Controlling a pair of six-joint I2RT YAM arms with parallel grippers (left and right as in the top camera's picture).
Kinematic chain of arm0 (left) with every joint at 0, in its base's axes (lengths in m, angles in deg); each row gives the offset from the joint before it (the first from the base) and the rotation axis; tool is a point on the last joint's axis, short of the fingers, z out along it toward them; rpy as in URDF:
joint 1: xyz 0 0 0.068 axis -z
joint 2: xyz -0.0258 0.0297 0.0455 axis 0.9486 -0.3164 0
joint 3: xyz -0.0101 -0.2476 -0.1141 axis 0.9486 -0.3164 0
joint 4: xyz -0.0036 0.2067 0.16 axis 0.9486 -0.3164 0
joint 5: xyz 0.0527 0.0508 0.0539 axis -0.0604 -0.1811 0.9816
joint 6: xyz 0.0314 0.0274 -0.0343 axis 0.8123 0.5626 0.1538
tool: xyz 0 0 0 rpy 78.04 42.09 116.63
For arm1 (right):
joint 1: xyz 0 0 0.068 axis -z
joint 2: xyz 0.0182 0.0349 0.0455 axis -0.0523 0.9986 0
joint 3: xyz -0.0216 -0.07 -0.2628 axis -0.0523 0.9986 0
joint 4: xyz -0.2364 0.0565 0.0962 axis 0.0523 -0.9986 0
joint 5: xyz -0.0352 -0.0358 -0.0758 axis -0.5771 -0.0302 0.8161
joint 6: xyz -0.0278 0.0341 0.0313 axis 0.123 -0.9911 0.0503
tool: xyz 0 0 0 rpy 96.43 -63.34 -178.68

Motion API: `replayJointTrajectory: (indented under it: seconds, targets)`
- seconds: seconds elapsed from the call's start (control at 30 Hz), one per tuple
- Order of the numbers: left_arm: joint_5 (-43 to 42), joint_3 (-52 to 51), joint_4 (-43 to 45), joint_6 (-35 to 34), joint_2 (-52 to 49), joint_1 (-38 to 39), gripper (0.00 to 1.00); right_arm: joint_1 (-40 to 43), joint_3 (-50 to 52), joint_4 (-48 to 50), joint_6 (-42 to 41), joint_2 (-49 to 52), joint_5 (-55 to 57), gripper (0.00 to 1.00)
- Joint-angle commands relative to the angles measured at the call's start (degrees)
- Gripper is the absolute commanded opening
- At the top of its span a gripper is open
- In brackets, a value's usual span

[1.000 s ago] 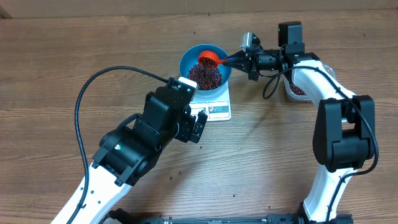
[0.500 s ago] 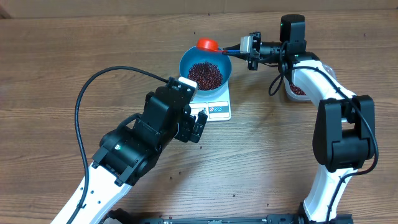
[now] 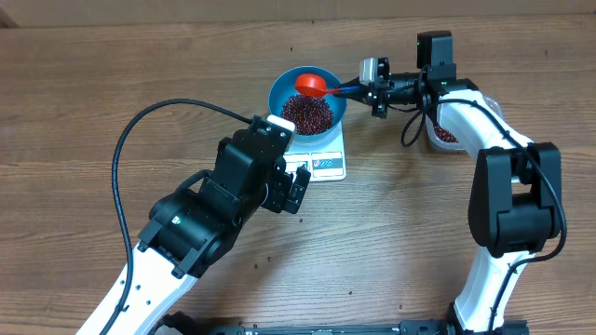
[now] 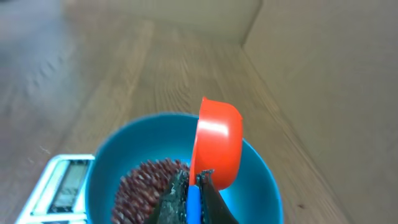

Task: Scoop item into bowl and weigh 150g on scale
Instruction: 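Move the empty red scoop right toward the bean tub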

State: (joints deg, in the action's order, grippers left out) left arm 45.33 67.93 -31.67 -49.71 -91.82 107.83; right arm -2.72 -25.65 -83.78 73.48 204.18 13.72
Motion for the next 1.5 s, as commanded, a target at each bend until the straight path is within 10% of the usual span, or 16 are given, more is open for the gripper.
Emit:
replayJointTrajectory:
  seconds: [0.0,0.27,0.53,1.1,1.47]
  targets:
    - [0.37,0.13,0.00,-0.42,0.98,-0.26,0.99,0.57,-0.20,2.99,-11.04,0.15,-11.06,0.04]
    - [0.37,0.13,0.00,-0.42,0.98,-0.26,0.99,6.03,-0.31,30.40,-78.66,0.13,-7.34,0.04]
    - [0.37,0.13,0.00,-0.42,0.98,-0.26,1.00,12.98,-0.28,34.97,-102.29,-1.40,-7.04,0.04]
    - [0.37,0.13,0.00,-0.42,0.98,-0.26,1.00,25.86,-0.28,19.43,-101.39,-13.92,-1.42,0.04]
    - [0.37,0.13,0.00,-0.42,0.98,-0.26,0.99,26.08,-0.31,-16.74,-72.65,-20.13,21.94,0.04]
